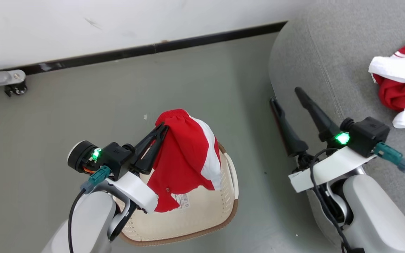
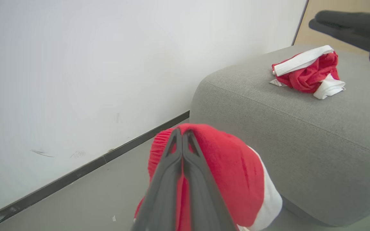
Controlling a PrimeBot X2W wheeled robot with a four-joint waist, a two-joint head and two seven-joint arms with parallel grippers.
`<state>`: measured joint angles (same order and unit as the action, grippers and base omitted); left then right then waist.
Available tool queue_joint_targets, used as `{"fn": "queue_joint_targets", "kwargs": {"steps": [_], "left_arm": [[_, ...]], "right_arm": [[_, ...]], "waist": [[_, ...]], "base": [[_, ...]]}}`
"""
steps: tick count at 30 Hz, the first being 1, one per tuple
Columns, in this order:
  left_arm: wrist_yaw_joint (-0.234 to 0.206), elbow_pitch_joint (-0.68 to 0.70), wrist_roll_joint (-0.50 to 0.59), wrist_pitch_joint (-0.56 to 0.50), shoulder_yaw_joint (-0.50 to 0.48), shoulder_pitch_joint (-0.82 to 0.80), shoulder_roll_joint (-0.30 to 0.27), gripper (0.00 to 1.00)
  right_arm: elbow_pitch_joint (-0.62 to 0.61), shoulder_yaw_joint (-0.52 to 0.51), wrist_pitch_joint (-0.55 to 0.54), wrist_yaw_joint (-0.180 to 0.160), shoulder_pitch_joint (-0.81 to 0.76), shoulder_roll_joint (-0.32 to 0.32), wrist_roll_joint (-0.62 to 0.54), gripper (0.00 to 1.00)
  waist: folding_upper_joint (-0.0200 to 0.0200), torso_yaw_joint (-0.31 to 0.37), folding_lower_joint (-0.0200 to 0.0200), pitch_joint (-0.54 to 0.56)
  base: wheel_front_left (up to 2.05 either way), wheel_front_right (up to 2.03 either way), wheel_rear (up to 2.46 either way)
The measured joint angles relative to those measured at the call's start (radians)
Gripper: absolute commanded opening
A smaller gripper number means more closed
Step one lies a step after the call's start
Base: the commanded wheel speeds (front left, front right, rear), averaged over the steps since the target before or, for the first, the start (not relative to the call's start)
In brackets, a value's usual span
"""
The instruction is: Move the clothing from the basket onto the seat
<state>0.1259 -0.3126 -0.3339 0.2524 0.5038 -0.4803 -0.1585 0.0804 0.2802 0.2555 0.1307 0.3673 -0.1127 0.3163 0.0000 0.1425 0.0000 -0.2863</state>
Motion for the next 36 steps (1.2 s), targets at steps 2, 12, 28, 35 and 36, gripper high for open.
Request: {"fn": "queue_joint_targets", "kwargs": {"steps": [2,12,28,35,36], "left_arm": [[0.0,0.007,0.0,0.0,-0.002,0.0,0.0,0.0],[0.0,0.02,0.0,0.0,-0.003,0.0,0.002,0.0],[0.0,0.029,0.0,0.0,0.045,0.0,0.032,0.0],[0.0,0.035,-0.009,0.0,0.069,-0.001,0.042,0.0],[0.0,0.036,-0.01,0.0,0.074,-0.001,0.044,0.0]], "right_arm": [[0.004,0.028,0.0,0.0,-0.001,-0.01,0.003,1.0],[0.047,0.148,0.0,0.0,-0.06,-0.021,0.036,1.0],[0.121,0.307,0.0,0.0,-0.079,-0.05,0.096,1.0],[0.16,0.355,0.0,0.0,-0.099,-0.054,0.132,1.0],[0.162,0.358,0.0,0.0,-0.098,-0.055,0.135,1.0]], "waist": [[0.0,-0.009,0.0,0.015],[0.0,-0.052,0.0,0.083],[0.0,-0.117,0.0,0.158],[0.0,-0.146,0.0,0.185],[0.0,-0.15,0.0,0.189]], "base": [[0.0,0.0,0.0],[0.0,0.0,0.0],[0.0,0.0,0.0],[0.0,0.0,0.0],[0.0,0.0,0.0]]}}
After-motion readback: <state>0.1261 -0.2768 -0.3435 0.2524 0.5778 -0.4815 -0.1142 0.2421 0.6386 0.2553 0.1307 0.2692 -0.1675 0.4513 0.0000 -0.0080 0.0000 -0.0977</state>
